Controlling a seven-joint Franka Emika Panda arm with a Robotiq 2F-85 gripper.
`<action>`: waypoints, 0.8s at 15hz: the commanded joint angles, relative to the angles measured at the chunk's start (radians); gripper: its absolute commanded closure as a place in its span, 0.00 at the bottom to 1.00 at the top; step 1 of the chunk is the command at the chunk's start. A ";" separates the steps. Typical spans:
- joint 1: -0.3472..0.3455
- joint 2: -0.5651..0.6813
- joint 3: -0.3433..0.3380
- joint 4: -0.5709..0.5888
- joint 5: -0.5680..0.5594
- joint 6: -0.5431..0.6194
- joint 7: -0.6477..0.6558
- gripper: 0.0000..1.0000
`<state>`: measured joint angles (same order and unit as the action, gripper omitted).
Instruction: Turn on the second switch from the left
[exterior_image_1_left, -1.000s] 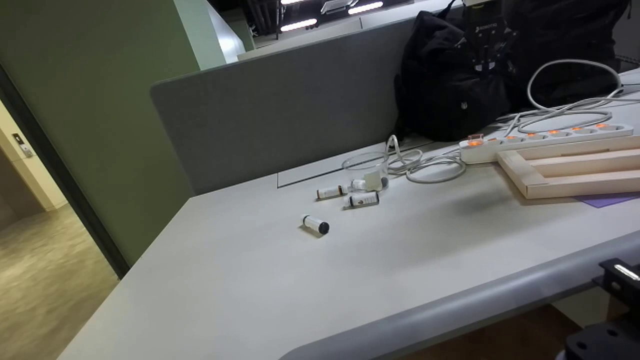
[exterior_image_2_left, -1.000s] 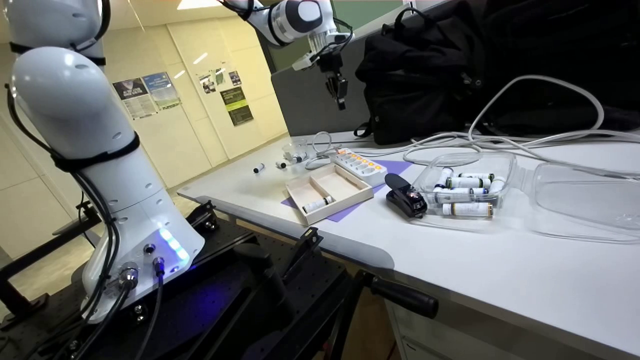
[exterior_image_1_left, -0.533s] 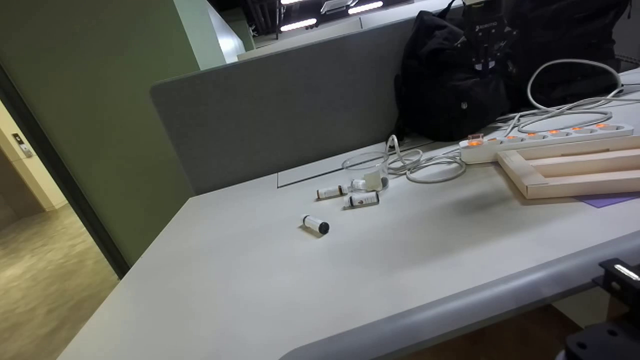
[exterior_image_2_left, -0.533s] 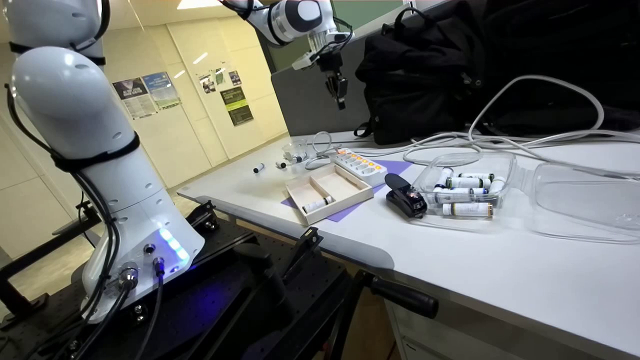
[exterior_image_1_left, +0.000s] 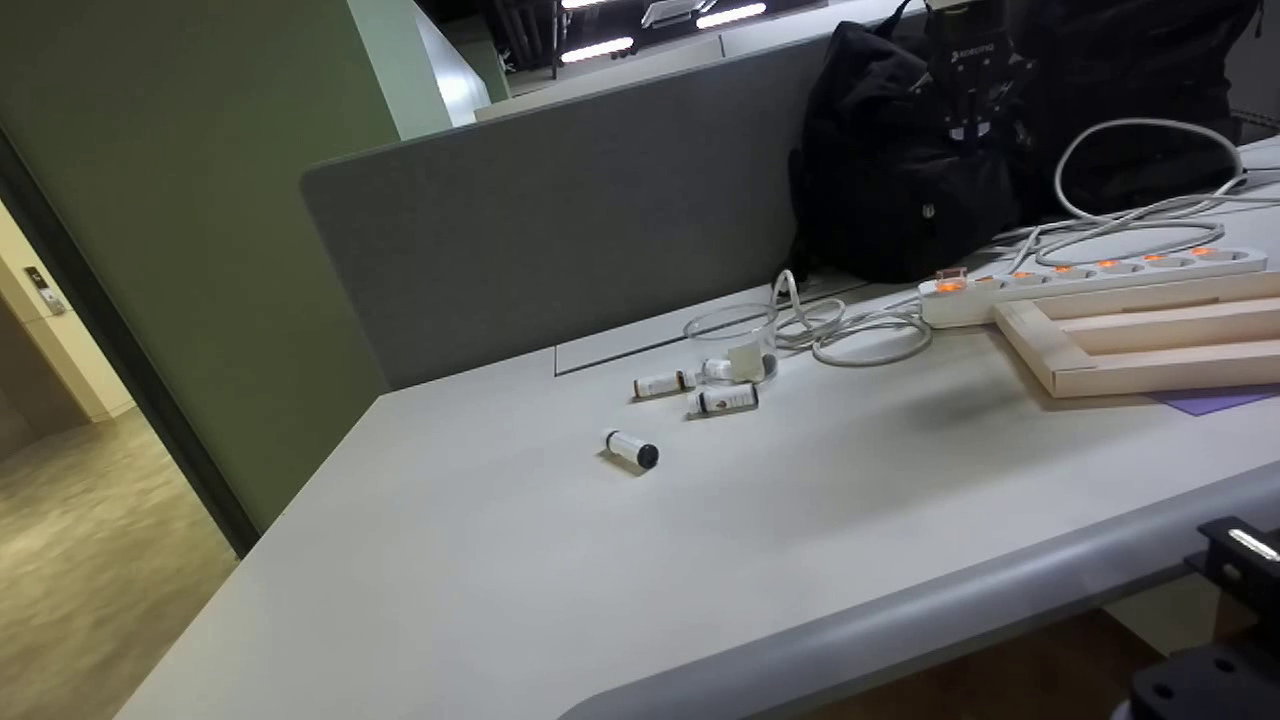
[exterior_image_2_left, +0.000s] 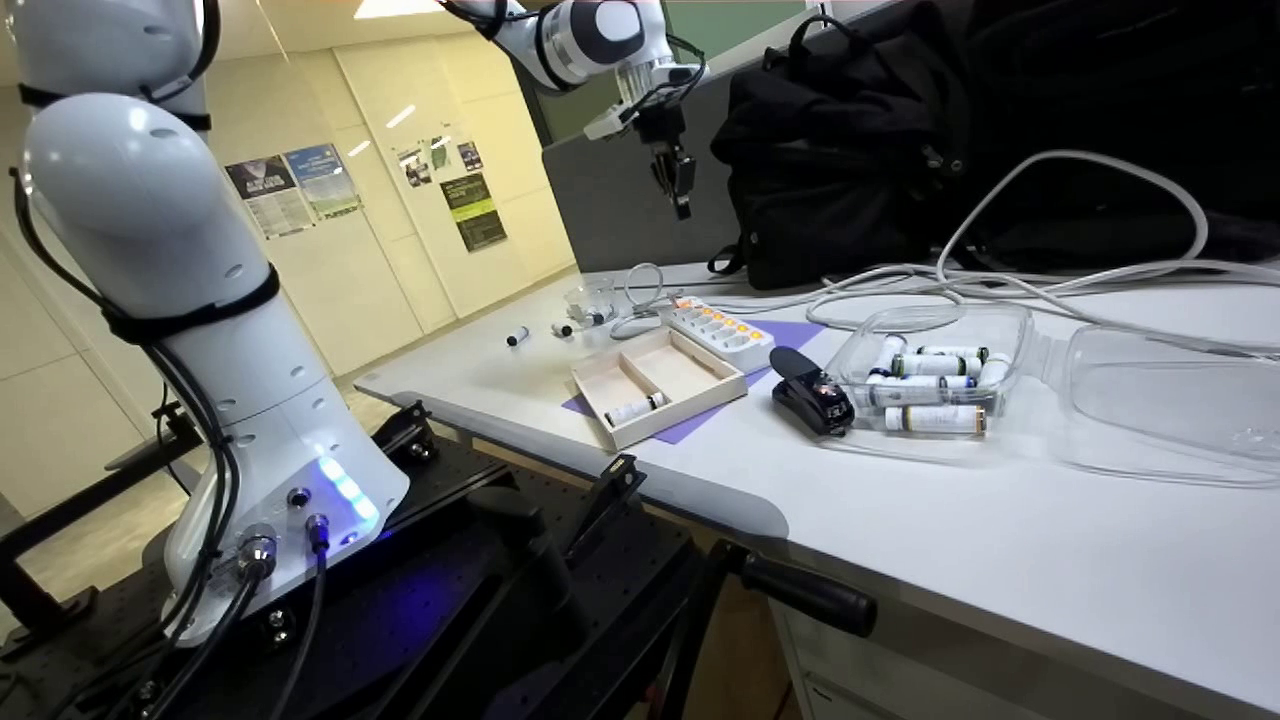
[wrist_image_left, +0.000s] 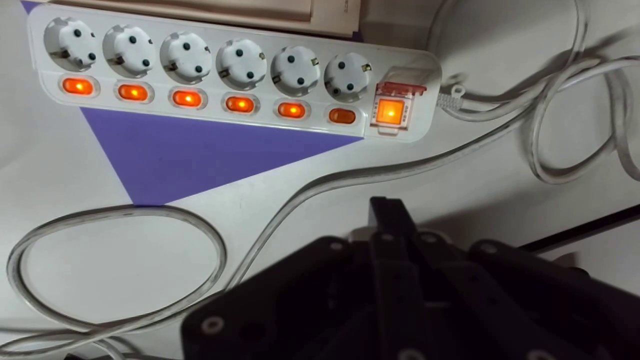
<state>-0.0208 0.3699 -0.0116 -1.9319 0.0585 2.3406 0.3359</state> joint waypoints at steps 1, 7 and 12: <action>0.015 0.000 -0.017 0.001 0.008 -0.002 -0.006 0.99; 0.019 -0.010 -0.024 -0.057 0.009 0.065 0.012 1.00; 0.054 0.014 -0.060 -0.101 -0.034 0.143 0.054 1.00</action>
<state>0.0012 0.3822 -0.0422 -2.0043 0.0538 2.4450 0.3373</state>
